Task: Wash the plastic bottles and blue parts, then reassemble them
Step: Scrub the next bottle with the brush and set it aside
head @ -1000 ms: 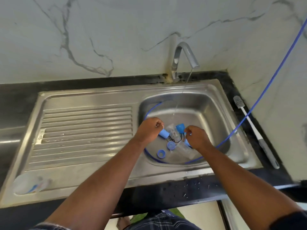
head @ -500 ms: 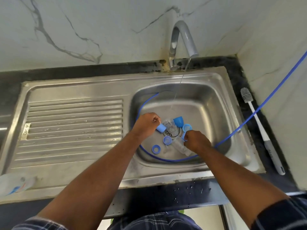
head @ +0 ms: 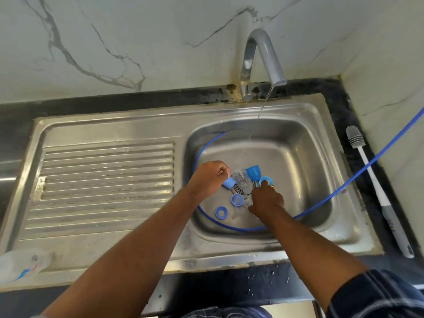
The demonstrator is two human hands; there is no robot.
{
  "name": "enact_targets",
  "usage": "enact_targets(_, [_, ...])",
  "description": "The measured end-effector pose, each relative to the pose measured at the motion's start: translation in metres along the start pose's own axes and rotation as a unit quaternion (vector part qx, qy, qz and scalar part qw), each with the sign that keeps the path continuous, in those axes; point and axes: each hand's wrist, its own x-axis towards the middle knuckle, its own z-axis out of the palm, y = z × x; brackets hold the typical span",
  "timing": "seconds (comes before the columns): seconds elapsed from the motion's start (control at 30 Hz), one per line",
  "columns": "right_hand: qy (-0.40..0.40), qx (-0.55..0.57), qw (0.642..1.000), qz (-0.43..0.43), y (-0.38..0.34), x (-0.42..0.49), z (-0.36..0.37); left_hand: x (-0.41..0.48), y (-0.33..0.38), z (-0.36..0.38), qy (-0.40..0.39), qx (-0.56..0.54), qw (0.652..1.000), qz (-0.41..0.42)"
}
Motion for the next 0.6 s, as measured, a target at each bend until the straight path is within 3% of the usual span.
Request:
enact_targets(0.3, [0.001,0.008,1.0,0.002,0.0,-0.001,0.006,-0.004,0.001,0.0,-0.004,-0.002,1.0,0.0])
enact_targets(0.5, [0.021,0.131,0.991,0.016,0.003,-0.003,-0.022,0.003,0.006,0.007,-0.019,-0.035,0.999,-0.021])
enact_targets(0.6, [0.042,0.246,0.968,0.026,0.001,-0.003,-0.051,0.008,0.014,0.007,-0.023,-0.072,0.996,-0.037])
